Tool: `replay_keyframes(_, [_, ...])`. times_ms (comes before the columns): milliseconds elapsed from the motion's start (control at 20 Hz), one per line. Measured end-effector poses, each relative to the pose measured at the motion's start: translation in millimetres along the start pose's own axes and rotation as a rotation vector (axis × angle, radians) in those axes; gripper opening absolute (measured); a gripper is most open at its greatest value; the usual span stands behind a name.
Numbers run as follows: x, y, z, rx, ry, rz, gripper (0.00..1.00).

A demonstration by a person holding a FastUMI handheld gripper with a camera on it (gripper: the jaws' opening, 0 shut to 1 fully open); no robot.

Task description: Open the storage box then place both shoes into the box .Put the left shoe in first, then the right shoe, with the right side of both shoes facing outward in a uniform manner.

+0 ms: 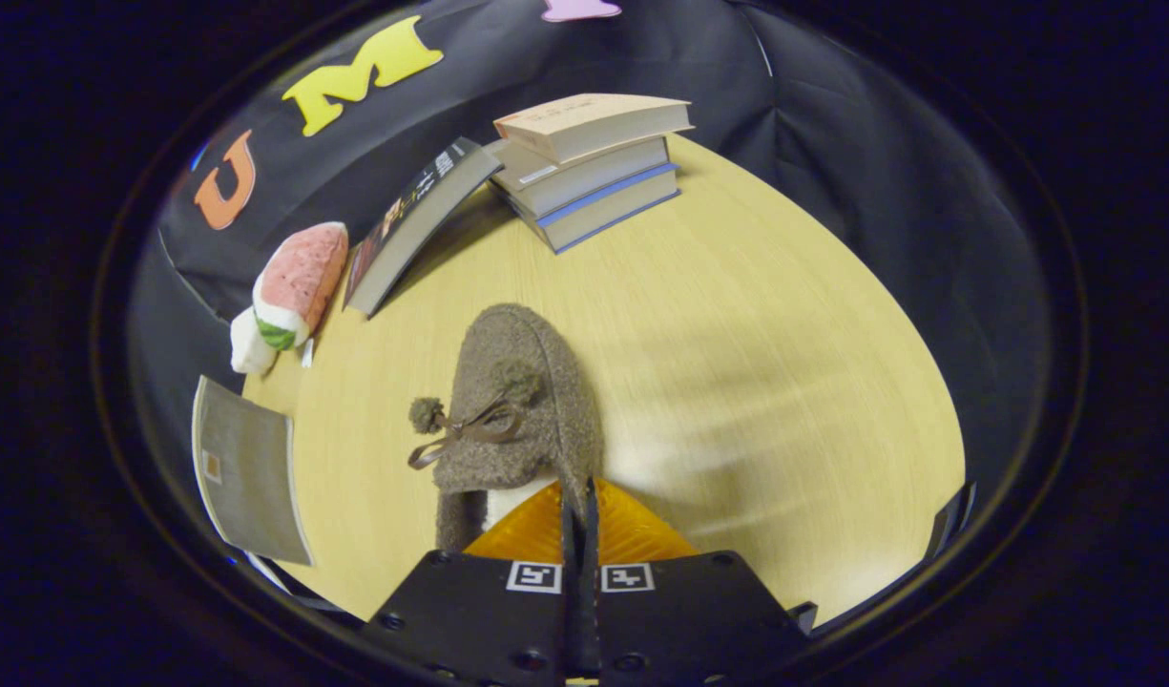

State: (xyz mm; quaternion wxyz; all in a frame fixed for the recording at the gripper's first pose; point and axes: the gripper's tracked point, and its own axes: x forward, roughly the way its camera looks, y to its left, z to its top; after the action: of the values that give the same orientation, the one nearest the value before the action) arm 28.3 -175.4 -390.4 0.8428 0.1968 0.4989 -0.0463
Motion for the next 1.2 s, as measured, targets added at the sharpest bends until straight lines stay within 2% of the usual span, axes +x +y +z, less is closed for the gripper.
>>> replay_keyframes(150, [-8,8,-9,0.092,0.027,0.045,0.0])
replay_keyframes(350, [-37,32,-16,0.136,0.003,0.092,0.01])
replay_keyframes(700, [-101,99,-19,0.156,-0.093,0.098,0.0])
replay_keyframes(950, [-148,172,-19,0.154,-0.175,0.089,0.01])
replay_keyframes(1200, [-173,277,-36,0.095,-0.224,0.113,0.0])
